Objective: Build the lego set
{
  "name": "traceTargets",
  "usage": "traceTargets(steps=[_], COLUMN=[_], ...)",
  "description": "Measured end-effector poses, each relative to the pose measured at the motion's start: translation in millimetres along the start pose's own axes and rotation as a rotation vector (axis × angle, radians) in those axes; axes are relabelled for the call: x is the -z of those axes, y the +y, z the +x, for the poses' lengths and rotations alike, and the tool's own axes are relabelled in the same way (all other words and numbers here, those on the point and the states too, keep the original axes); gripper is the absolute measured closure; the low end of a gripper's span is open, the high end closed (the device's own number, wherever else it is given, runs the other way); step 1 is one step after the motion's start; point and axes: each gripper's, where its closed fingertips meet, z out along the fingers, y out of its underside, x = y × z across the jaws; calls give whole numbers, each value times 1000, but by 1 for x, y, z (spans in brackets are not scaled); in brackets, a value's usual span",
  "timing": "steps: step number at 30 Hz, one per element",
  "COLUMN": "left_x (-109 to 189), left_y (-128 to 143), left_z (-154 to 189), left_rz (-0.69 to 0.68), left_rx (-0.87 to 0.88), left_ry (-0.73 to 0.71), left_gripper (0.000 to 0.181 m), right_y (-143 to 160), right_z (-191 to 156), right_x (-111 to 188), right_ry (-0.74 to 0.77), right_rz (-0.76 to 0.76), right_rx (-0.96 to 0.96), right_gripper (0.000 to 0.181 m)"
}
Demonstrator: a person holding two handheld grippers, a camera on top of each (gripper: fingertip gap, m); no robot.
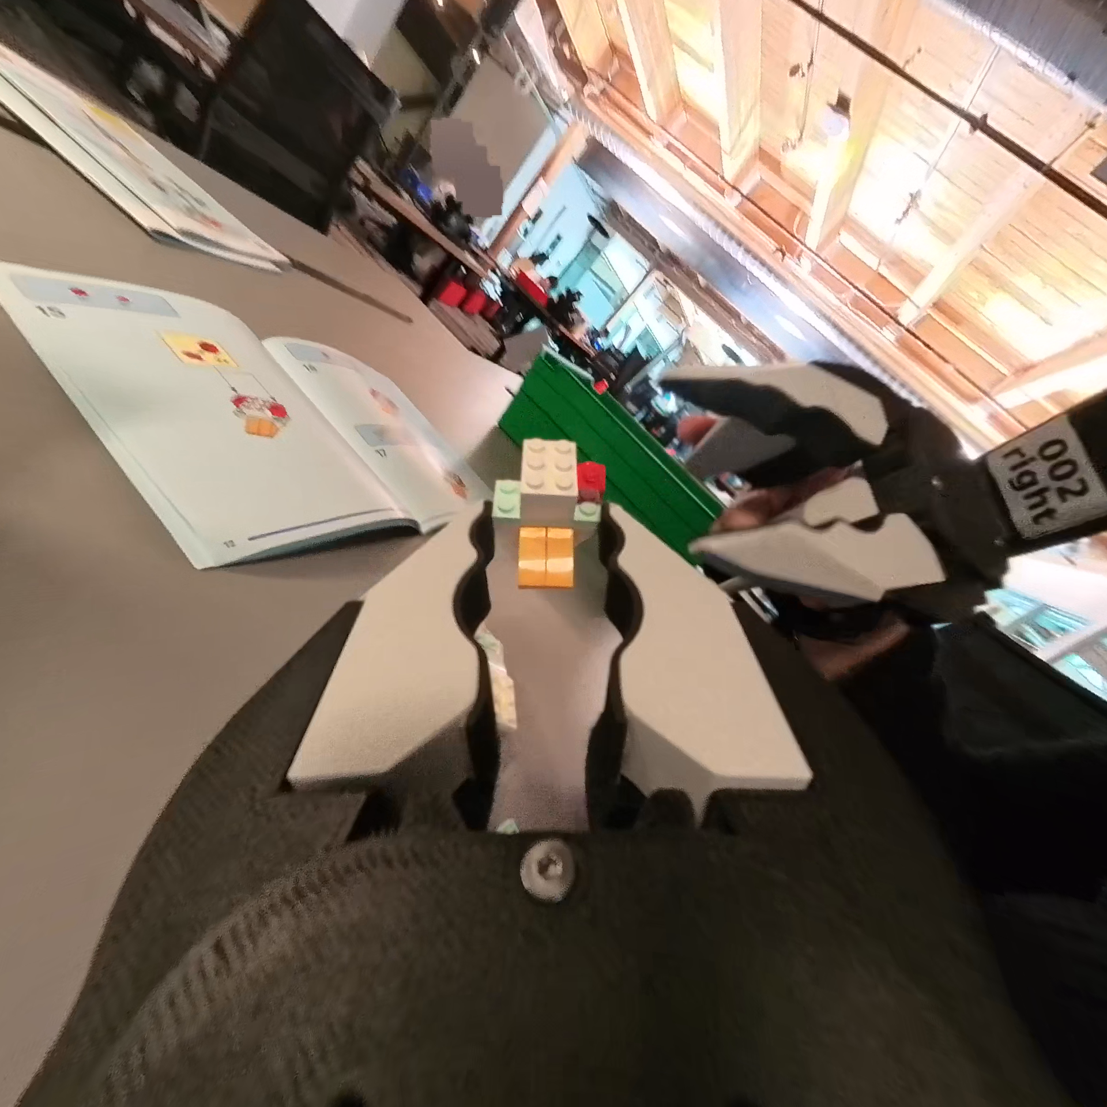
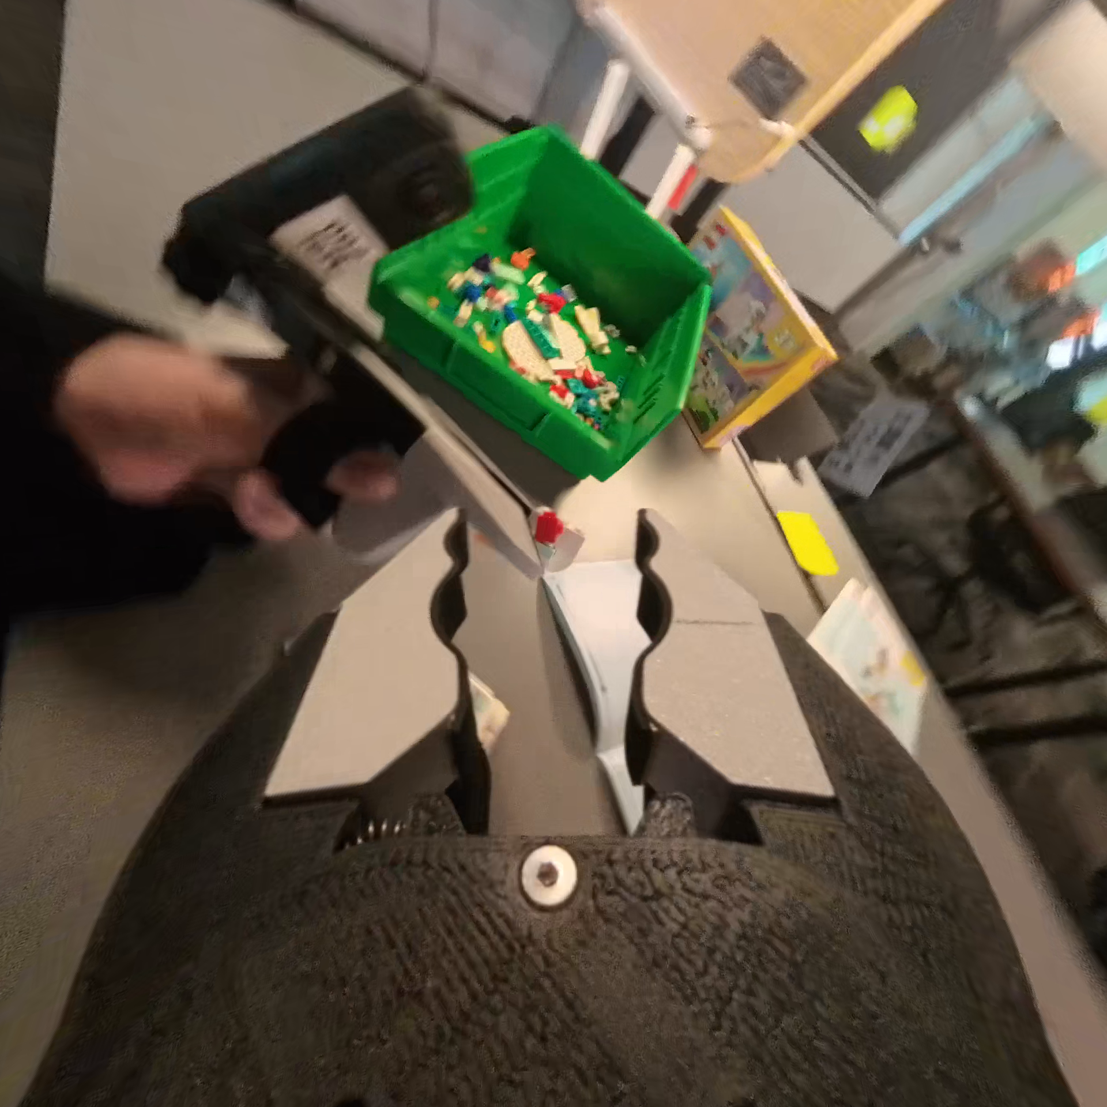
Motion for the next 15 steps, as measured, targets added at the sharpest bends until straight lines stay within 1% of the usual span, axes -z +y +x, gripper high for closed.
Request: traceTargets(steps=[1, 2, 5, 7, 9, 12, 15], left_x=[-1, -1, -2, -2, -2, -3, -3], left_y=[3, 6, 15, 21, 25, 30, 34], left_z=[2, 5, 13, 18, 22, 27, 30], left_rz=[-30, -62, -152, -196, -227, -259, -282], left_rx=[16, 31, 50, 57, 68, 82, 88], left_ry=[22, 47, 102, 131, 156, 183, 199], left_gripper=[147, 147, 147, 147, 147, 147, 147], right_y=[4, 11, 34, 44, 46, 40, 36], right_z=[-5, -10, -14, -12, -16, -25, -27], right_x=[3, 6, 9, 10, 11, 14, 15], right_ry=[-30, -57, -88, -99, -139, -197, -218], right_rz=[-21, -53, -169, -217, -203, -144, -115], right_rx=[123, 256, 648, 820, 903, 922, 937], right_gripper=[118, 114, 108, 107, 110, 119, 126])
